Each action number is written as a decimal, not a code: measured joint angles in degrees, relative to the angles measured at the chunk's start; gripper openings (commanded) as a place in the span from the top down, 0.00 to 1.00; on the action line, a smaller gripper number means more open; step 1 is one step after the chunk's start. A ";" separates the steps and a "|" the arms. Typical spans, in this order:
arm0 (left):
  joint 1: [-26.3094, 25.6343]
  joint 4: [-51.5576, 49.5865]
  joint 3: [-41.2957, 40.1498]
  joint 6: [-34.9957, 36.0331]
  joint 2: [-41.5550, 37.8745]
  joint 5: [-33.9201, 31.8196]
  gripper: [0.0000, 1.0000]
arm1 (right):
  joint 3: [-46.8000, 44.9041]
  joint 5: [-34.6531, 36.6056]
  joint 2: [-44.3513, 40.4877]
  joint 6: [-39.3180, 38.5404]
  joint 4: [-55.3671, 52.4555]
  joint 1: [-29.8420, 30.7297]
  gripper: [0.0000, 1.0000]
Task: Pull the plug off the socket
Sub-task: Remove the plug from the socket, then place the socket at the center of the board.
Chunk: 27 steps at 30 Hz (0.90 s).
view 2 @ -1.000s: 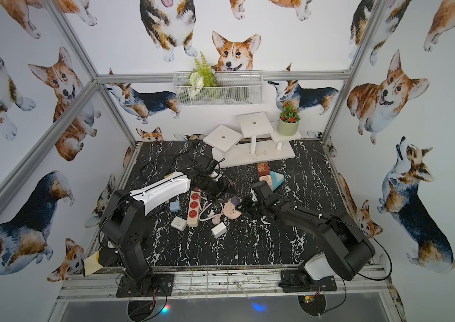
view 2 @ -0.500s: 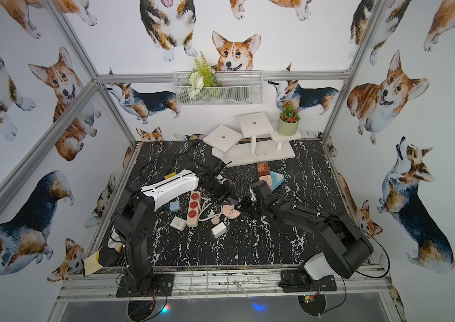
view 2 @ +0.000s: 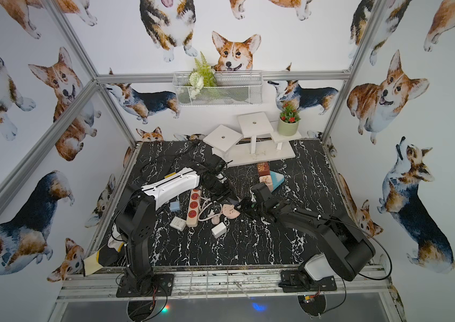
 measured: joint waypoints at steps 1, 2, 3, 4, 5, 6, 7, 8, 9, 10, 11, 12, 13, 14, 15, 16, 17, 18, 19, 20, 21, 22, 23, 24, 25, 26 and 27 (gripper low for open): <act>0.42 0.02 -0.11 -0.20 -0.04 0.68 1.00 | -0.26 0.00 0.02 0.11 0.61 0.00 1.00; 0.85 -0.02 -0.33 -0.48 -0.13 1.01 1.00 | -0.42 0.00 0.13 0.13 1.07 0.00 1.00; 1.25 -0.26 -0.44 -0.72 -0.22 1.36 1.00 | -0.50 -0.09 0.37 0.13 1.79 0.02 1.00; 1.49 -0.98 -0.09 -0.76 -0.20 1.27 1.00 | -0.50 -0.22 0.63 0.15 2.27 0.02 1.00; 1.44 -3.50 1.86 -0.31 0.48 0.44 1.00 | -0.50 -0.28 0.90 0.20 2.45 0.02 1.00; 1.29 -7.13 5.68 0.48 1.68 -0.94 1.00 | -0.46 -0.42 1.22 1.27 1.75 -0.02 1.00; 1.22 -8.63 8.28 1.55 2.40 -2.78 1.00 | -0.33 -0.66 1.44 1.46 1.49 -0.04 1.00; 1.01 -10.38 11.82 2.99 3.56 -4.26 1.00 | 0.37 -0.61 1.79 1.46 0.61 -0.04 1.00; 0.85 -11.67 14.69 4.48 4.72 -5.62 1.00 | 1.62 -0.39 2.40 1.42 -0.90 -0.02 1.00; 0.55 -12.87 16.24 5.64 5.57 -6.54 1.00 | 2.36 -0.42 2.86 1.40 -1.77 -0.04 1.00; 0.28 -13.81 16.48 6.32 5.79 -7.13 1.00 | 2.67 -0.44 3.08 1.38 -2.19 -0.07 1.00; 0.17 -15.10 16.11 6.36 5.66 -7.50 1.00 | 3.02 -0.44 3.28 1.36 -2.51 -0.09 1.00; 0.20 -15.80 14.97 6.27 4.85 -7.43 1.00 | 3.15 -0.46 3.45 1.36 -2.51 -0.09 1.00; 0.37 -15.80 14.12 6.23 4.02 -7.48 1.00 | 3.13 -0.48 3.45 1.36 -2.51 -0.09 1.00; 0.81 -15.61 13.51 5.92 3.13 -7.39 1.00 | 3.06 -0.50 3.43 1.36 -2.45 -0.09 1.00; 1.16 -15.23 13.18 5.55 2.51 -7.34 1.00 | 2.86 -0.52 3.30 1.38 -2.08 -0.09 1.00; 1.46 -14.88 13.03 5.57 2.10 -7.32 1.00 | 2.84 -0.57 3.23 1.38 -2.01 -0.09 1.00; 1.75 -14.49 12.81 5.55 1.66 -7.43 1.00 | 2.89 -0.57 3.17 1.33 -1.97 -0.07 1.00; 1.99 -14.40 12.61 5.55 1.27 -7.69 1.00 | 3.02 -0.55 3.13 1.20 -1.99 -0.04 1.00; 2.10 -14.23 12.31 5.57 0.76 -7.96 1.00 | 3.54 -0.55 3.13 1.09 -2.05 -0.07 1.00; 2.29 -14.27 11.89 5.57 -0.09 -8.37 1.00 | 4.09 -0.59 3.28 0.85 -2.64 -0.42 1.00; 2.60 -14.23 11.52 5.60 -0.92 -8.55 1.00 | 4.70 -0.79 3.50 0.42 -3.37 -0.68 1.00; 2.89 -14.08 11.02 5.62 -1.84 -8.63 1.00 | 5.16 -1.29 3.72 0.07 -3.85 -1.03 1.00; 3.30 -14.05 10.43 5.62 -2.73 -8.81 1.00 | 5.57 -1.70 4.02 -0.22 -4.04 -1.53 0.96; 3.89 -14.14 9.62 5.64 -3.89 -9.51 1.00 | 6.01 -2.08 4.31 -0.42 -4.09 -2.03 0.91; 4.24 -14.25 9.09 5.70 -4.59 -9.75 1.00 | 6.38 -2.38 4.61 -0.85 -4.11 -2.54 0.87; 4.83 -14.36 8.20 5.92 -5.68 -9.81 1.00 | 6.80 -2.71 4.87 -1.38 -4.35 -3.06 0.82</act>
